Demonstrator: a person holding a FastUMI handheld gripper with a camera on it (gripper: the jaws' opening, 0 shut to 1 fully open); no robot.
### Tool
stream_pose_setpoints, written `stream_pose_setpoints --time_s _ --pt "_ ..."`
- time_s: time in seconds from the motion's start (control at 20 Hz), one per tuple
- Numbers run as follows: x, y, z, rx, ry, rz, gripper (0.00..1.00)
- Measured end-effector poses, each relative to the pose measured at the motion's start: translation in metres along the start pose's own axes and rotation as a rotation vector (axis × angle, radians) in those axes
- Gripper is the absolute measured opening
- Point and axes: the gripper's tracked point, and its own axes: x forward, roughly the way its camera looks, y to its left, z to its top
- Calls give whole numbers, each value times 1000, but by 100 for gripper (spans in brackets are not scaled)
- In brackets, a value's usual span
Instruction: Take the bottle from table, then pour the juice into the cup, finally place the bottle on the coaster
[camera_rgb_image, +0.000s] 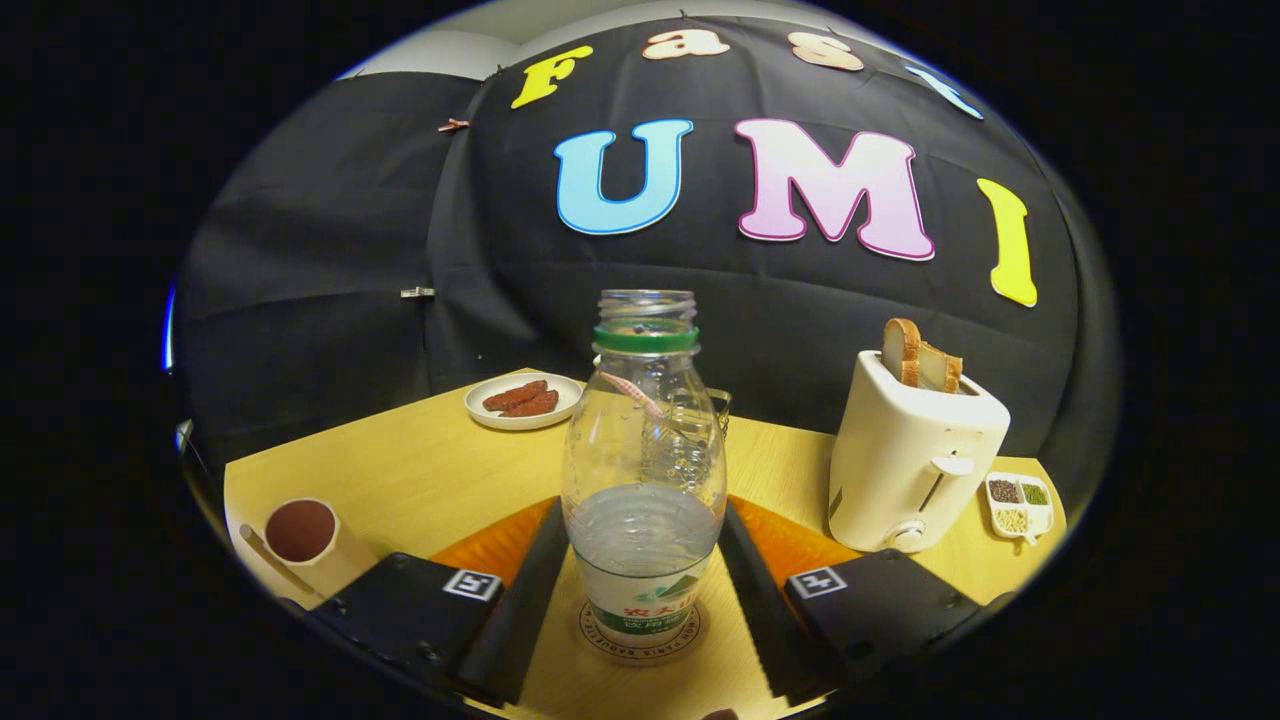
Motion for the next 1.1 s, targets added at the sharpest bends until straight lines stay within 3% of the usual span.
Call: stream_pose_setpoints --time_s 0.05,0.1,0.55,0.75,0.95,1.1 --pt "-2 -1 1 -14 -2 -5 98" --pt "-5 1 2 -26 -4 -7 100" --pt "-48 2 23 -55 -49 -29 98" --pt "-86 3 59 -68 -103 -14 98" --pt "-140 -24 124 -137 -204 -77 98" --pt "-184 -54 150 -144 -179 -190 98"
